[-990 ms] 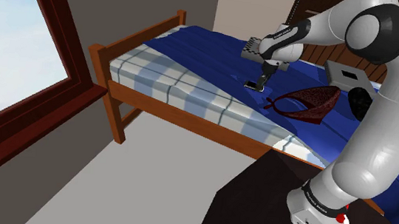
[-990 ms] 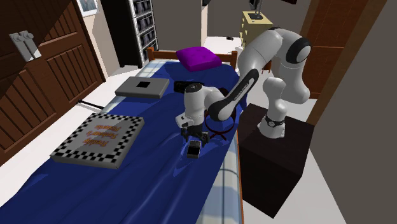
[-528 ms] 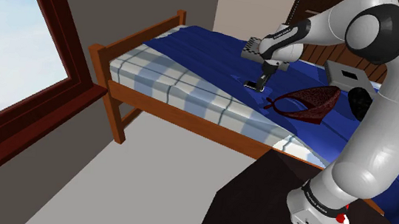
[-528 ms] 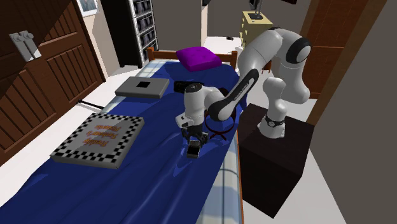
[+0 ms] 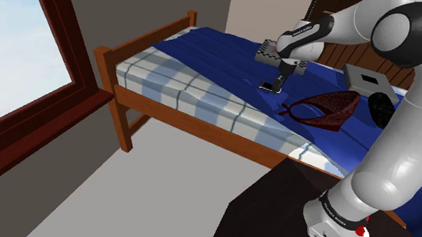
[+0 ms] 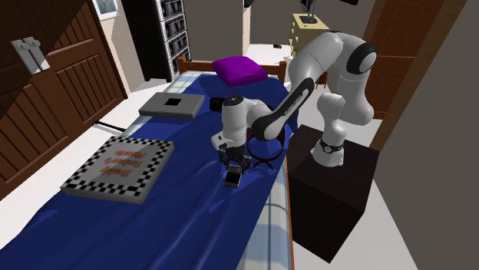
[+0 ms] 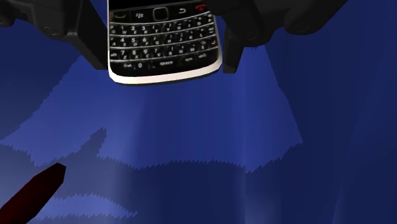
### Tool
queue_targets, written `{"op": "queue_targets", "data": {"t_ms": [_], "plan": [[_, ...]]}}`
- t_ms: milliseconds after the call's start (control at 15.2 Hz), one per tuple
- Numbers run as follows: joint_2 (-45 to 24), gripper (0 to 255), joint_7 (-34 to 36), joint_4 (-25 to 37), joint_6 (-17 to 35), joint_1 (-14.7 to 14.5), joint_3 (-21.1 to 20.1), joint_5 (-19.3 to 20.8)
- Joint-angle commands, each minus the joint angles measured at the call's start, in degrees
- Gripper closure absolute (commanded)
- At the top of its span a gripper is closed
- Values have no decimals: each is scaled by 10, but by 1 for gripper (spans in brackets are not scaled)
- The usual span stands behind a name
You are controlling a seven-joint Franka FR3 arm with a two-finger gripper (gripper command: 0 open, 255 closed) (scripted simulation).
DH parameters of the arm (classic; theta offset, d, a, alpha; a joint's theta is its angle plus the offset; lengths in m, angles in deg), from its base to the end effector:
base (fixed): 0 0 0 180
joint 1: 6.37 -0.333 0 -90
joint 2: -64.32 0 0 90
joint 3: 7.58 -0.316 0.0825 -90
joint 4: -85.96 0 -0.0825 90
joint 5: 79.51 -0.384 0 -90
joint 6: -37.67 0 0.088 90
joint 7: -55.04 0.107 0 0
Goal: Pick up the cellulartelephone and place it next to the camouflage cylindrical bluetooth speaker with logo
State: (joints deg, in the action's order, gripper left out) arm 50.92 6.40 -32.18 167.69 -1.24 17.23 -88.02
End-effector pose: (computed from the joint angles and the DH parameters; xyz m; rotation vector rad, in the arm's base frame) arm 0.5083 -0.2816 0.3311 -3.1058 -0.3758 -0.0148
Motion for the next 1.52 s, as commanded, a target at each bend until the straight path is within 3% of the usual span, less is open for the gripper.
{"op": "queue_targets", "data": {"t_ms": [0,1452], "plan": [[9,255,4,4,-12,-2,2,6],[83,255,36,93,-167,-10,10,51]]}}
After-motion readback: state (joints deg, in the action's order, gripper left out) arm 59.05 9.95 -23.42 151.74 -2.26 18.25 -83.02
